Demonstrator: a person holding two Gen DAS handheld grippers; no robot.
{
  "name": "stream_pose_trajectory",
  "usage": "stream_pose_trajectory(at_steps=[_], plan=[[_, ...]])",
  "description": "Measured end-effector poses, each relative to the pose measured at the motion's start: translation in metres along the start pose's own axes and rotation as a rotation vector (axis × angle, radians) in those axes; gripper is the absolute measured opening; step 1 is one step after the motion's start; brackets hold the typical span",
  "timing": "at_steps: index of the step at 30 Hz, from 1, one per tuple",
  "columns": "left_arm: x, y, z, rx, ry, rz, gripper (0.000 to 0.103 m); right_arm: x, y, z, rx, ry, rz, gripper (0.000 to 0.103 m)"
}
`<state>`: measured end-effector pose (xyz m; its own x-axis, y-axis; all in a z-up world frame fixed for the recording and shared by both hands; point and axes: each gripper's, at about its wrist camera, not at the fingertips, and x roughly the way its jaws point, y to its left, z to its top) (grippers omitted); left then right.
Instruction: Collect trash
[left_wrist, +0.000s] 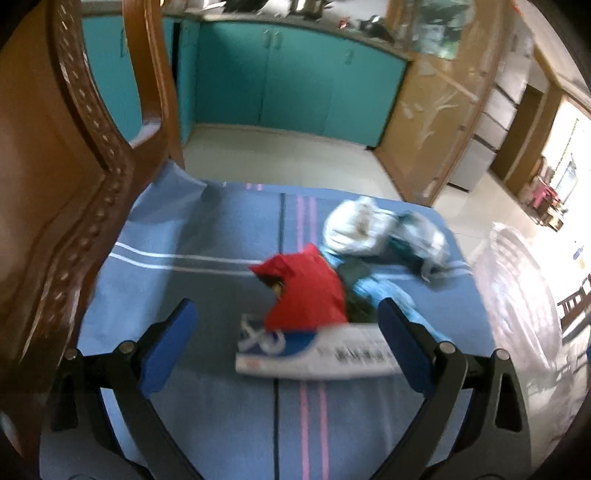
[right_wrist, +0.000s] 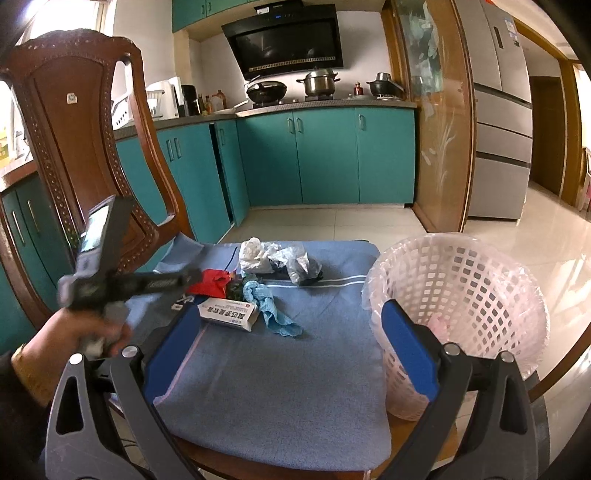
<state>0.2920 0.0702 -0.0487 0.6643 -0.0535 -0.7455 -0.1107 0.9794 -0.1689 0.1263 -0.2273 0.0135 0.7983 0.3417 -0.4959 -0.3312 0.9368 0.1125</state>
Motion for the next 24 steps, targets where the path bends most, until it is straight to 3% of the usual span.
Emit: stream_pose_trajectory(at_steps=[2, 5, 6, 8, 9, 15, 24], plan=[[0.023, 0.004, 0.006, -0.019, 0.048, -0.011, 0.088, 0.004, 0.000, 0.000, -0.005, 0.012, -0.001, 0.096], [0.045, 0.008, 0.009, -0.042, 0.108, -0.049, 0.060, 0.009, 0.001, -0.001, -0.010, 0.026, 0.000, 0.096], [0.047, 0.009, 0.008, -0.050, 0.116, -0.068, 0.042, 0.010, 0.001, -0.001, -0.012, 0.029, 0.001, 0.096], [0.046, 0.010, 0.006, -0.059, 0.108, -0.085, 0.042, 0.013, 0.002, -0.001, -0.018, 0.037, 0.003, 0.096], [0.041, 0.010, 0.006, -0.050, 0.091, -0.096, 0.028, 0.016, 0.003, 0.000, -0.023, 0.042, 0.006, 0.096], [-0.042, 0.005, -0.004, -0.002, -0.072, -0.095, 0.029, 0.048, 0.008, 0.005, -0.077, 0.091, 0.009, 0.096], [-0.145, -0.002, -0.043, 0.016, -0.265, -0.085, 0.029, 0.160, 0.026, -0.009, -0.291, 0.331, -0.039, 0.068]])
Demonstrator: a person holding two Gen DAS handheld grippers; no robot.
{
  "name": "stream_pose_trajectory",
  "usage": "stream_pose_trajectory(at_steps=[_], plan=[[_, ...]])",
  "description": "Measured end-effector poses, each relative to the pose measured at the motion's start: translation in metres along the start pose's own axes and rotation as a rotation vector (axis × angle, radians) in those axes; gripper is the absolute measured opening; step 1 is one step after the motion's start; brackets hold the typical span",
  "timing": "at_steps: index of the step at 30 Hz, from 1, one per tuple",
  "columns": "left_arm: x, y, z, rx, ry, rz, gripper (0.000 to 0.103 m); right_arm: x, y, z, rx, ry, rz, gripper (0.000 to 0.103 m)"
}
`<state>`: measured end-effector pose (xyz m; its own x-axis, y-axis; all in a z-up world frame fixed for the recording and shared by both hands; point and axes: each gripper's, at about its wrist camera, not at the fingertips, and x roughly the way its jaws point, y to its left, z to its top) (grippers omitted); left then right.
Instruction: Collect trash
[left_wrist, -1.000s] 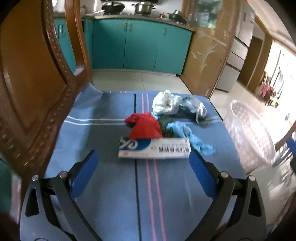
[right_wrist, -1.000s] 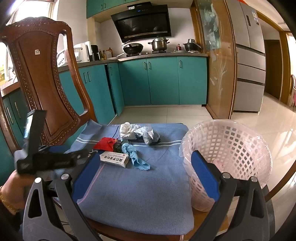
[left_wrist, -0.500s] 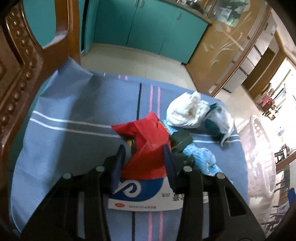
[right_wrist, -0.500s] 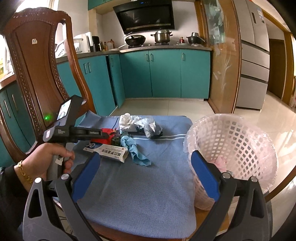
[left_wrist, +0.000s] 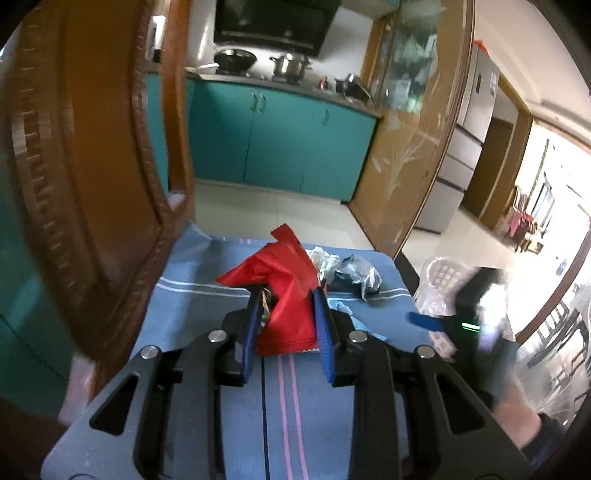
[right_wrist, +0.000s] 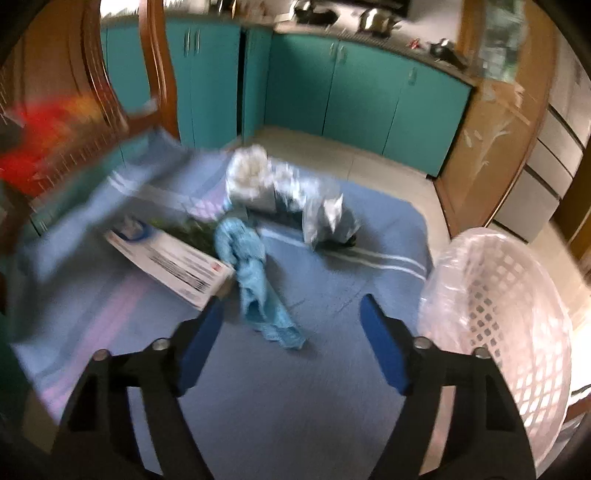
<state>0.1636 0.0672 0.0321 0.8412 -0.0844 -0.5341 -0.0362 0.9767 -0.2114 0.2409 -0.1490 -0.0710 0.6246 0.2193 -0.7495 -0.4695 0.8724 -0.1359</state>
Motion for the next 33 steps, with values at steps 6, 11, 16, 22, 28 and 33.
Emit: stream_pose_trajectory(at_steps=[6, 11, 16, 22, 28, 33], plan=[[-0.031, 0.001, -0.011, 0.022, -0.040, 0.016, 0.029, 0.040, 0.005, 0.007, -0.005, 0.046, 0.078, 0.038], [-0.026, -0.002, -0.012, 0.047, -0.024, 0.021, 0.029, 0.013, 0.000, 0.006, 0.062, 0.041, 0.125, 0.004], [-0.026, -0.002, -0.006, 0.045, -0.043, 0.008, 0.029, -0.075, -0.015, -0.003, 0.142, -0.091, 0.201, 0.004], [-0.032, -0.007, -0.012, 0.068, -0.039, -0.011, 0.020, -0.153, -0.031, -0.030, 0.263, -0.304, 0.274, 0.004], [-0.033, -0.016, -0.015, 0.074, -0.026, -0.049, 0.010, -0.159, -0.025, -0.036, 0.274, -0.319, 0.244, 0.004], [-0.030, -0.013, -0.015, 0.068, -0.008, -0.053, 0.001, -0.160, -0.025, -0.039, 0.262, -0.311, 0.232, 0.004]])
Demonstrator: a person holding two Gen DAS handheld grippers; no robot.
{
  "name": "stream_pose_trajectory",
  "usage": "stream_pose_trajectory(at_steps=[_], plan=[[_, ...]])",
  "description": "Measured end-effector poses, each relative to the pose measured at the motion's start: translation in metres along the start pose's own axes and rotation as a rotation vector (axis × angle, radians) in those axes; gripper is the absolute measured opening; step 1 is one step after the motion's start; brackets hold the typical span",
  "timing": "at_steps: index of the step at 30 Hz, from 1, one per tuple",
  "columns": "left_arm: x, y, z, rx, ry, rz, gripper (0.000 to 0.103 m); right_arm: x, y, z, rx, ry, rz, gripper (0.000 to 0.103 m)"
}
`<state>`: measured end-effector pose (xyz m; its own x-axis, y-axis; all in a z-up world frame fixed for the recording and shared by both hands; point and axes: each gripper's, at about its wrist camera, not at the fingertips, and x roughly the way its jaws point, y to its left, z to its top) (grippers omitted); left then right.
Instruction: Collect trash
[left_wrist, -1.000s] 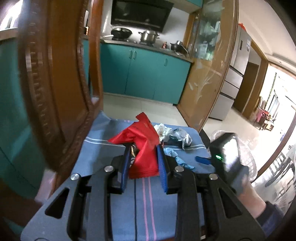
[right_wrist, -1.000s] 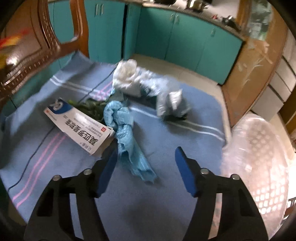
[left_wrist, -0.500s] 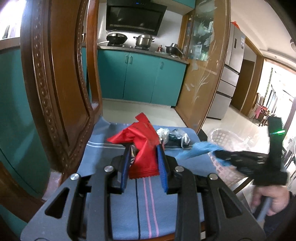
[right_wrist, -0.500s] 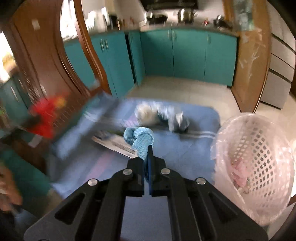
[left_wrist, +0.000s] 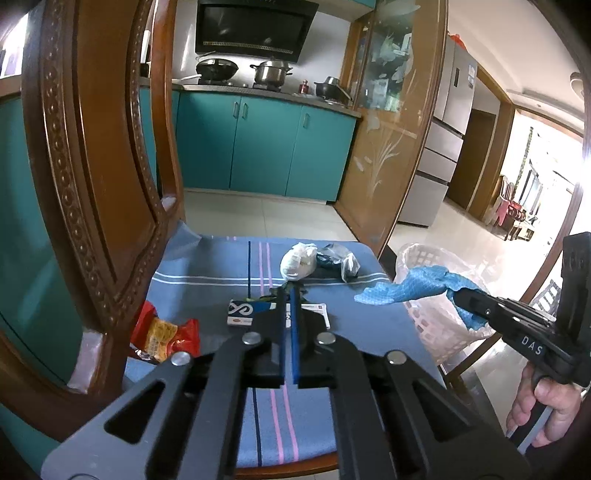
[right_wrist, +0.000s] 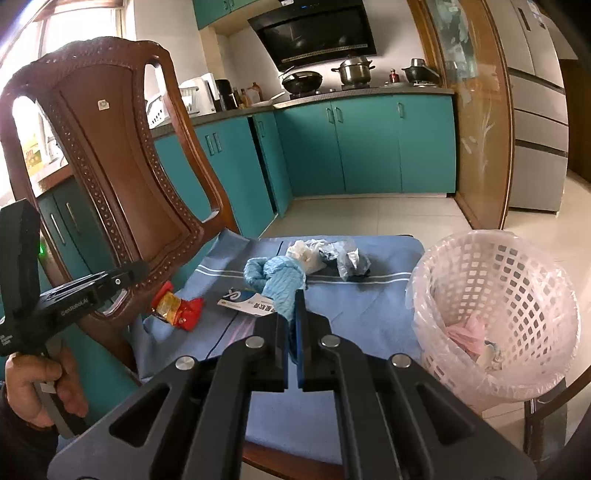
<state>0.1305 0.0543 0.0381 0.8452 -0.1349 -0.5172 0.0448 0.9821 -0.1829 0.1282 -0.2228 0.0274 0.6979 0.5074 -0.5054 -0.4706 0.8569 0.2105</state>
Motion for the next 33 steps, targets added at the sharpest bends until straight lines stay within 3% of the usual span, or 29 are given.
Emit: stream_pose_trajectory(at_steps=[6, 7, 8, 9, 12, 14, 15, 18, 19, 26, 29, 31, 33], plan=[[0.000, 0.006, 0.003, -0.013, 0.006, -0.028, 0.002, 0.001, -0.003, -0.004, 0.005, 0.008, 0.005, 0.004], [0.001, 0.007, 0.003, -0.007, 0.021, -0.022, 0.006, 0.001, -0.003, -0.004, 0.005, 0.007, 0.002, 0.004], [0.004, 0.011, 0.004, 0.001, 0.039, -0.004, 0.039, 0.001, -0.004, -0.004, 0.003, 0.008, 0.001, 0.004], [0.003, 0.014, 0.004, 0.001, 0.036, 0.015, 0.078, 0.001, -0.004, -0.004, 0.001, 0.008, -0.002, 0.004], [-0.002, 0.030, 0.007, -0.030, 0.023, 0.030, 0.045, 0.001, -0.005, -0.004, 0.002, 0.009, 0.001, 0.004], [-0.003, 0.042, 0.008, -0.080, 0.021, 0.010, 0.045, 0.002, -0.005, -0.004, 0.000, 0.006, 0.003, 0.004], [-0.003, 0.044, 0.008, -0.083, 0.022, 0.015, 0.048, 0.002, -0.004, -0.003, -0.001, 0.004, 0.006, 0.004], [0.001, 0.047, 0.007, -0.070, 0.036, 0.051, 0.079, 0.004, -0.006, -0.005, 0.000, 0.013, 0.013, 0.004], [0.004, 0.046, 0.006, -0.068, 0.042, 0.066, 0.083, 0.004, -0.006, -0.005, -0.001, 0.017, 0.015, 0.004], [0.077, 0.040, -0.030, -0.001, 0.292, 0.213, 0.083, 0.005, -0.005, -0.006, 0.003, 0.027, 0.029, 0.004], [0.099, 0.040, -0.043, -0.002, 0.327, 0.280, 0.083, 0.008, -0.004, -0.007, 0.002, 0.035, 0.032, 0.004], [0.109, 0.047, -0.046, -0.038, 0.310, 0.362, 0.081, 0.008, -0.004, -0.007, 0.007, 0.039, 0.034, 0.004], [0.119, 0.051, -0.048, -0.081, 0.316, 0.396, 0.080, 0.008, -0.005, -0.007, 0.010, 0.037, 0.035, 0.004]])
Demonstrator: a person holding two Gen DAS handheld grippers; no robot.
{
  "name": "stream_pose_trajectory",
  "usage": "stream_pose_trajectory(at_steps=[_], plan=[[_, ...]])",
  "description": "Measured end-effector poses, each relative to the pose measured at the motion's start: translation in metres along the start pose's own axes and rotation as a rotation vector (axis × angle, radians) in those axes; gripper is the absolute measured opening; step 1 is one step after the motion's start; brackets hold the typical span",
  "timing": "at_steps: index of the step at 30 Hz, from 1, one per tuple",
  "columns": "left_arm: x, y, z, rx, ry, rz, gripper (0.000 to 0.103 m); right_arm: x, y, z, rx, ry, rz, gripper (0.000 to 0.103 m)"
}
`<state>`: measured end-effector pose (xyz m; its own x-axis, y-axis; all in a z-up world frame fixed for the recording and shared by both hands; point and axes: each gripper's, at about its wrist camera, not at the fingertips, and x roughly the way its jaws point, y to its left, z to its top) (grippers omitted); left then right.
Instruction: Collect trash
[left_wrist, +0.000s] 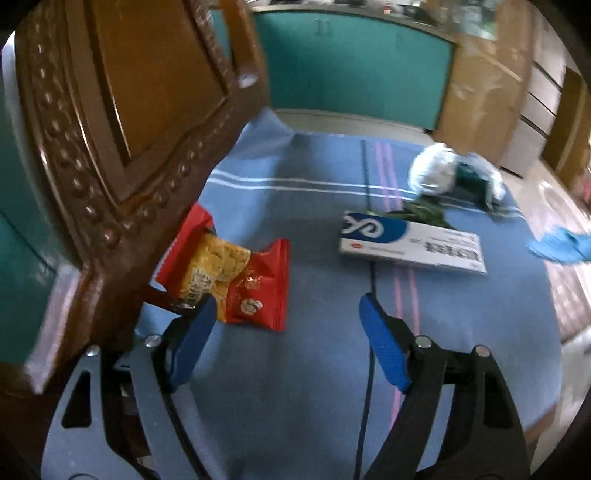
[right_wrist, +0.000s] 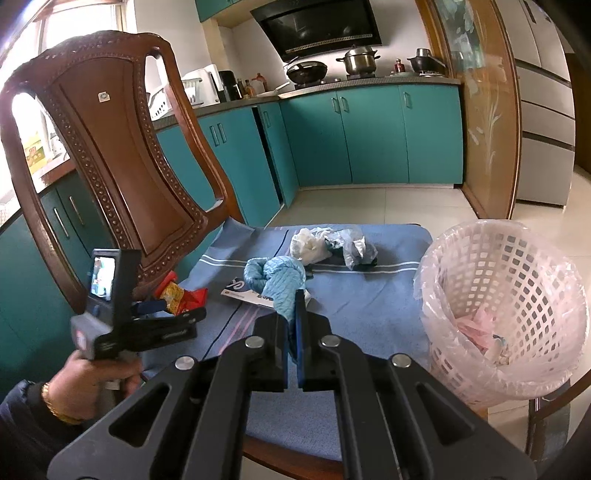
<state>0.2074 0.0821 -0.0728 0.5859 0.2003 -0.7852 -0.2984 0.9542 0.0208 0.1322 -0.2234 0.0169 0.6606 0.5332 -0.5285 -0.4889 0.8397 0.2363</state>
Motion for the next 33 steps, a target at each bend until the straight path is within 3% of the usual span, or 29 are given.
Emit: stream_pose_trajectory(at_steps=[2, 6, 8, 11, 13, 15, 20, 22, 26, 29, 33], plan=[[0.009, 0.001, 0.000, -0.032, 0.017, 0.015, 0.080, 0.000, -0.001, 0.000, 0.001, 0.001, 0.001, 0.004], [0.029, 0.011, 0.005, -0.124, 0.048, 0.034, 0.065, 0.000, -0.002, 0.000, 0.000, 0.006, 0.002, 0.004], [0.037, 0.023, 0.007, -0.177, 0.058, 0.041, 0.042, -0.001, -0.003, 0.000, 0.001, 0.008, 0.001, 0.004], [0.035, 0.028, 0.009, -0.186, 0.047, 0.012, 0.032, 0.000, -0.006, -0.001, 0.004, 0.013, 0.001, 0.004], [0.032, 0.027, 0.009, -0.176, 0.039, -0.010, 0.020, 0.000, -0.007, -0.001, 0.009, 0.013, 0.002, 0.004], [0.023, 0.023, 0.010, -0.150, 0.014, -0.046, 0.015, 0.001, -0.006, -0.001, 0.010, 0.012, 0.006, 0.004], [-0.015, 0.005, 0.006, -0.097, -0.021, -0.205, 0.012, 0.003, -0.003, -0.001, 0.002, 0.016, 0.009, 0.004], [-0.037, -0.005, 0.003, -0.073, -0.040, -0.308, 0.012, 0.002, -0.003, -0.001, 0.002, 0.012, 0.005, 0.004], [-0.097, -0.025, 0.000, 0.031, -0.159, -0.461, 0.012, 0.001, -0.003, -0.001, -0.001, 0.007, -0.001, 0.004], [-0.121, -0.035, -0.004, 0.091, -0.221, -0.512, 0.012, 0.000, 0.000, -0.002, -0.009, 0.001, -0.010, 0.004], [-0.126, -0.044, -0.008, 0.112, -0.222, -0.512, 0.012, 0.002, 0.000, -0.002, -0.012, 0.006, -0.016, 0.004]])
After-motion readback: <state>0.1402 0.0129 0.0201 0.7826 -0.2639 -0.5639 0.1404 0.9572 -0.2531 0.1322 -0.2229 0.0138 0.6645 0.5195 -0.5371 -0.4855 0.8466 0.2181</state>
